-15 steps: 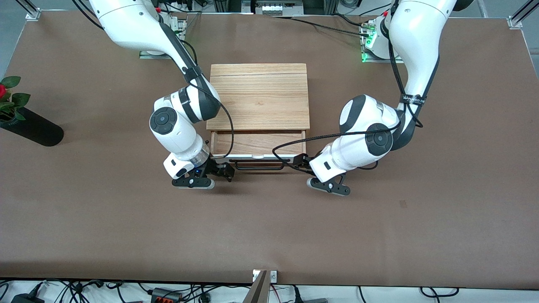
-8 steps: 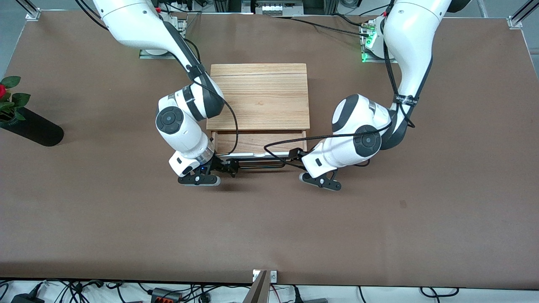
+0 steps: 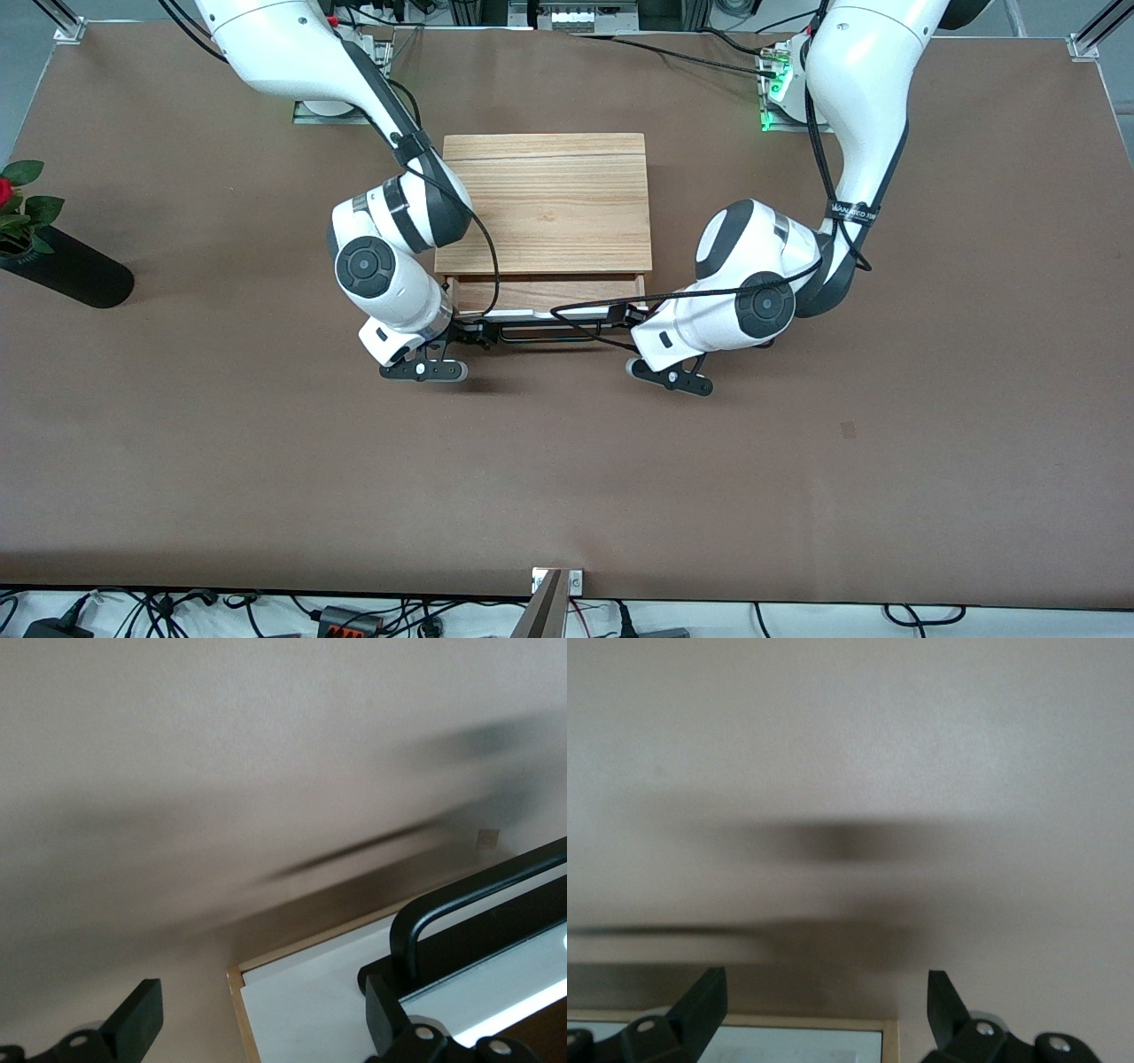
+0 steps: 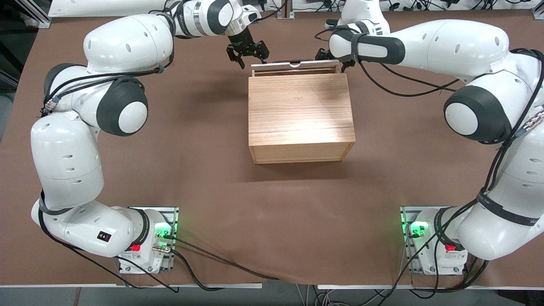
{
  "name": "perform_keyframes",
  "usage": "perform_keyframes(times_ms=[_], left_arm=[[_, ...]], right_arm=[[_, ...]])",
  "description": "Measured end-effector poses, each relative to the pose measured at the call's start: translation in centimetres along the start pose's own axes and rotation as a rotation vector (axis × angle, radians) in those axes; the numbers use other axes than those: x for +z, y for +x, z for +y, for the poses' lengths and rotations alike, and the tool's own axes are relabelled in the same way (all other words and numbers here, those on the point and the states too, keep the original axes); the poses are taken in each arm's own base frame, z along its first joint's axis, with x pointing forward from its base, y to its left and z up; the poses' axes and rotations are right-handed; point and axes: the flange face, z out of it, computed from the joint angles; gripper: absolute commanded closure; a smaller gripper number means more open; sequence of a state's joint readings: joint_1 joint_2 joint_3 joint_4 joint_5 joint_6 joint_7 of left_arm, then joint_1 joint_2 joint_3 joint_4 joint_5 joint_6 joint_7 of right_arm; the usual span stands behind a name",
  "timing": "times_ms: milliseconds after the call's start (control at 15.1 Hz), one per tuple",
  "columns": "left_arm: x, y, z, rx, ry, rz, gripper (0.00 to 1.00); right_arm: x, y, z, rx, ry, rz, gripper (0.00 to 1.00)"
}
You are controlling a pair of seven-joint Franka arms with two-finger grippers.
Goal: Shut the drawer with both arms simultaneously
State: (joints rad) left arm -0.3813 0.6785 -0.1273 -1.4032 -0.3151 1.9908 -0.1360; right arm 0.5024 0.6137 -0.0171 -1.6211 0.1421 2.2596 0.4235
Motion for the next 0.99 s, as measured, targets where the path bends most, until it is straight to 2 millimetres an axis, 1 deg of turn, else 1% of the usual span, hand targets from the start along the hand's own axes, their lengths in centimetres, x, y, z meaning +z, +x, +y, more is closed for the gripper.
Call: perform_keyframes(times_ms=[198,331,463,595,793,992], left_arm=[[1.2,-0.9,0.2,0.004,0.007,-0.082,0.00],[2.8,-1.6,0.4,0.009,0.016,-0.149,0.00],[4.2,-1.9,0.6,0.010,0.019,-0.181,0.00],[4.8,-1.9,0.5,-0.002,0.002,-0.197,0.00],[5.8,-2.5,0.0,-0.023,-0.023,-0.270,0.00],[5.8,-2.5,0.0,-0.027,-0.027,-0.272,0.00]], right_arm=[[0.6,-1.0,-0.4,-0.012,-0.023,-0.062,0.00],[1.1,-1.9,-0.6,-0.021,-0.043,-0.109,0.00],[1.3,-2.4,-0.8,-0.024,-0.056,-0.139,0.00],[1.5,-2.8,-0.7,-0.026,-0.069,-0.168,0.00],[1.4,-3.7,-0.8,-0.034,-0.096,-0.231,0.00],[0.7,-3.6,-0.8,-0.029,-0.104,-0.246,0.00]])
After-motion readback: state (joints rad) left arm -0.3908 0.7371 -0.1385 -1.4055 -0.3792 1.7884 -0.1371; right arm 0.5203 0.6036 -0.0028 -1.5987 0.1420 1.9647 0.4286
